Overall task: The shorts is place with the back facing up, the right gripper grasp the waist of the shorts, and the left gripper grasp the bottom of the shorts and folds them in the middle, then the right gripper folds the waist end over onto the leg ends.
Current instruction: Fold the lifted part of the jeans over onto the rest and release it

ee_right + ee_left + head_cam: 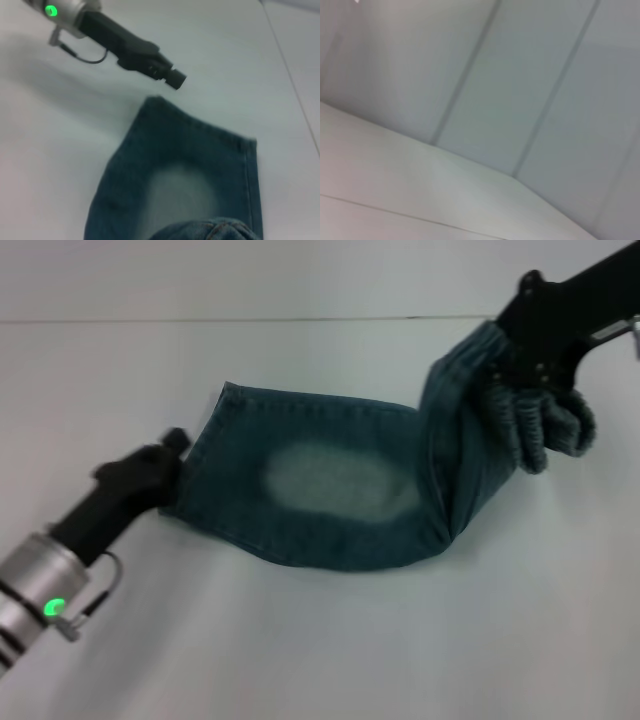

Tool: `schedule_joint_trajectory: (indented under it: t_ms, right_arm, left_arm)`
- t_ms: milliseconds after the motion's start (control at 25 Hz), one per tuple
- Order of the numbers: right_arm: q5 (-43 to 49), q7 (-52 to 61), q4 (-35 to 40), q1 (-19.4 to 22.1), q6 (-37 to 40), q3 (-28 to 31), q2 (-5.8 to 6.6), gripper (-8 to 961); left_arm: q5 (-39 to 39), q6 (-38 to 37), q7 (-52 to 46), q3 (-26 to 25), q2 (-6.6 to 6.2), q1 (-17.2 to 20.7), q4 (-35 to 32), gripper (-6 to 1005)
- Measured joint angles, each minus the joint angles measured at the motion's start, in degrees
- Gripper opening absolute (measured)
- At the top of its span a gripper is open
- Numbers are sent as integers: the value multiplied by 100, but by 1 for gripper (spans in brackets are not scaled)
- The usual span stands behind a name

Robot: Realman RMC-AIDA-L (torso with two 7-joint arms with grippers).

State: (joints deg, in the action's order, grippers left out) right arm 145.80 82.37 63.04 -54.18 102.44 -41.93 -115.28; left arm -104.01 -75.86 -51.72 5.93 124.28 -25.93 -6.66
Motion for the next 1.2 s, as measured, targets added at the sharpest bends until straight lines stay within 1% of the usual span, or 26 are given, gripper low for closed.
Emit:
schedule_joint_trajectory:
  t_ms: [120, 200, 400, 720, 840, 1000, 1160, 1200]
  right_arm:
    - [-127, -131, -138, -152, -3, -181, -91, 62]
    - [-271, -233, -252, -222, -22, -312, -140, 65]
    - [-807, -502, -660, -358, -157, -690, -215, 70]
    - [-1268, -1139, -1389, -475, -902, -1142, -414, 79]
    - [-1655, -1463, -1688, -481, -1258, -1368, -440, 83]
    - [-2039, -1684, -2105, -521, -1924, -1867, -449, 87]
    - [-2236, -1788, -2303, -593, -2567, -2616, -506, 92]
    - [-2351, -1825, -2337, -593, -2713, -2832, -507, 112]
  left_arm:
    - [7, -299, -155, -176, 0, 238, -306, 48]
    - [10, -420, -200, -217, 4, 320, -381, 48]
    - [9, -547, -208, -254, 0, 384, -480, 48]
    - [-36, -709, -212, -235, -8, 426, -570, 50]
    - [-41, -740, -213, -222, -4, 480, -613, 50]
    - [-54, -749, -215, -207, 7, 544, -610, 51]
    - [-84, -750, -215, -206, 17, 608, -575, 51]
    - [-91, -749, -215, -205, 19, 626, -569, 51]
